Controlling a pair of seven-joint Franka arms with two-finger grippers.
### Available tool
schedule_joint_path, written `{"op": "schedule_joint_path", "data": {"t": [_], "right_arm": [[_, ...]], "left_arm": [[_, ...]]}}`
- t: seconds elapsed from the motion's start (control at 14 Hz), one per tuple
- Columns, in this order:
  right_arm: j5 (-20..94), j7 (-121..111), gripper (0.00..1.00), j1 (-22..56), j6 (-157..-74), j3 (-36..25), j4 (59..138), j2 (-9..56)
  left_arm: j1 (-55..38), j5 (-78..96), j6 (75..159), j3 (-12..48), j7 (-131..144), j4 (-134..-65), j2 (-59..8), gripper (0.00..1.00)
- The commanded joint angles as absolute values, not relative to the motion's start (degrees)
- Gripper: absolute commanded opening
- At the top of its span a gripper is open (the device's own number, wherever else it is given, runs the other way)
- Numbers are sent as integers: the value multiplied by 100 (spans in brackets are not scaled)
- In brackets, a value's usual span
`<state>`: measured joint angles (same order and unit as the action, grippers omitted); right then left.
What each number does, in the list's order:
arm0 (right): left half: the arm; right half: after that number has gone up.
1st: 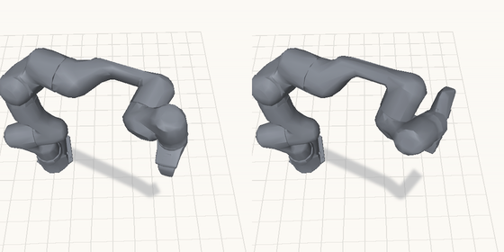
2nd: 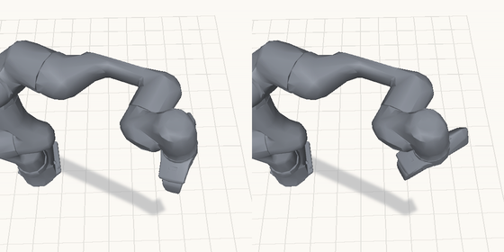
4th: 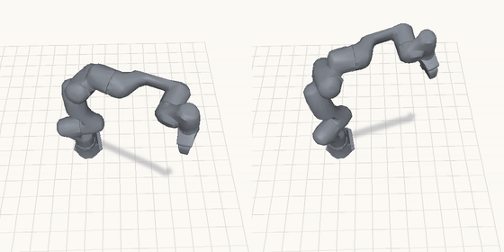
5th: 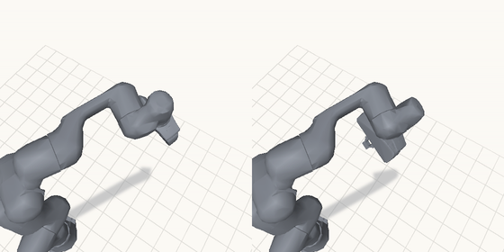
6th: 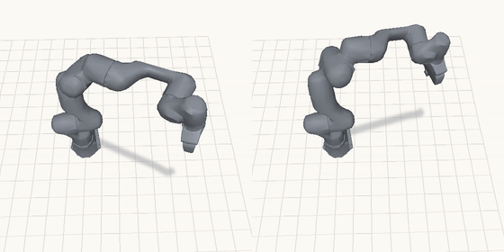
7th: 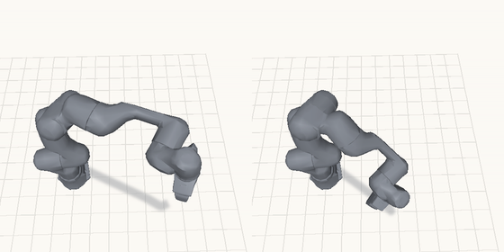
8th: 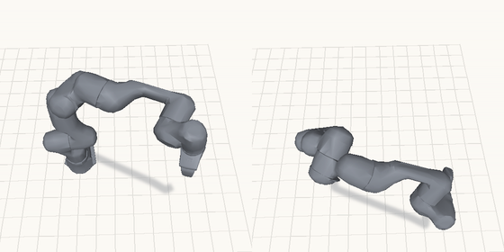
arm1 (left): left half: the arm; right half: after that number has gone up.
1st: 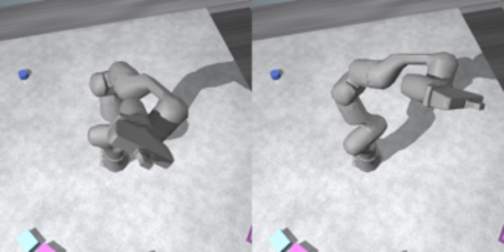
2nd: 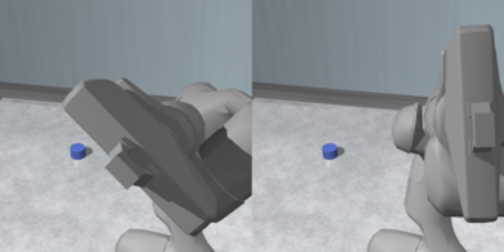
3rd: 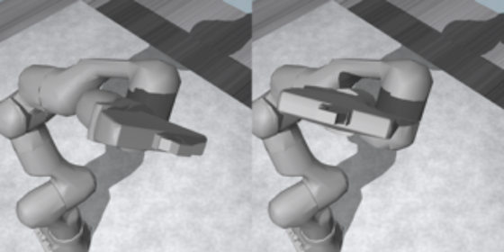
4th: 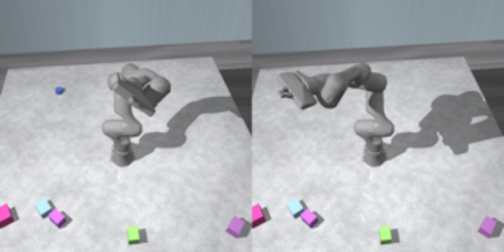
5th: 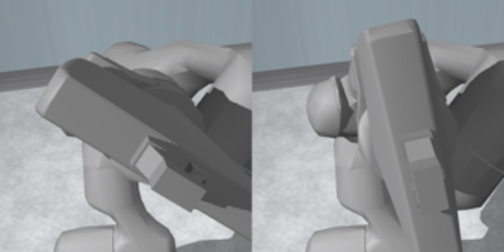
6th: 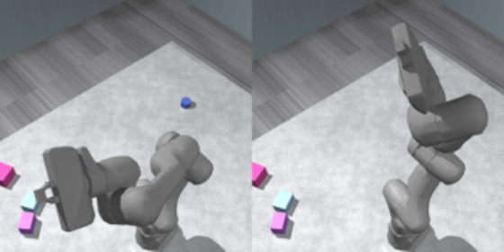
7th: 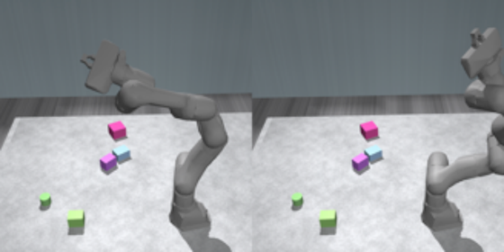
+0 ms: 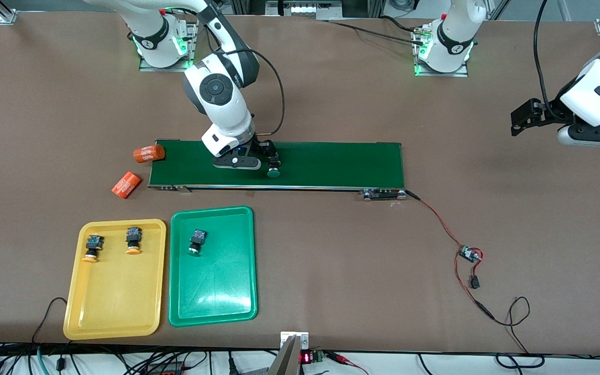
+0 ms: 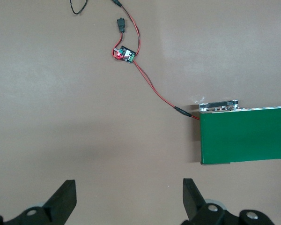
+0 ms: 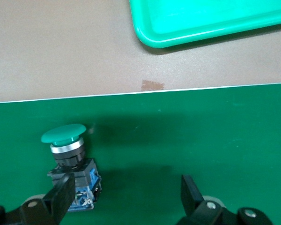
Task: Sort buttons by color to trays
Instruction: 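Grasp the second green button on the belt with the right gripper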
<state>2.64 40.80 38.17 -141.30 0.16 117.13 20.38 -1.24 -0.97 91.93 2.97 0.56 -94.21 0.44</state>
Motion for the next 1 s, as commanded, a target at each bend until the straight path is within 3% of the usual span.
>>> {"op": "schedule_joint_path", "data": {"t": [0.0,0.64,0.78,0.93], "right_arm": [[325,4148,100,3911,-14133,0,11716,2065],[316,4148,98,4025,-14378,0,11646,2364],[299,4140,83,4052,-14536,0,11646,2469],[290,4122,54,4052,-14581,0,11646,2496]], "left_arm": [[-79,-79,9141,316,-9,-9422,105,100],[-79,-70,9149,316,0,-9422,97,100],[-79,-70,9149,316,0,-9422,97,100],[-79,-70,9149,316,0,-9422,97,100]]}}
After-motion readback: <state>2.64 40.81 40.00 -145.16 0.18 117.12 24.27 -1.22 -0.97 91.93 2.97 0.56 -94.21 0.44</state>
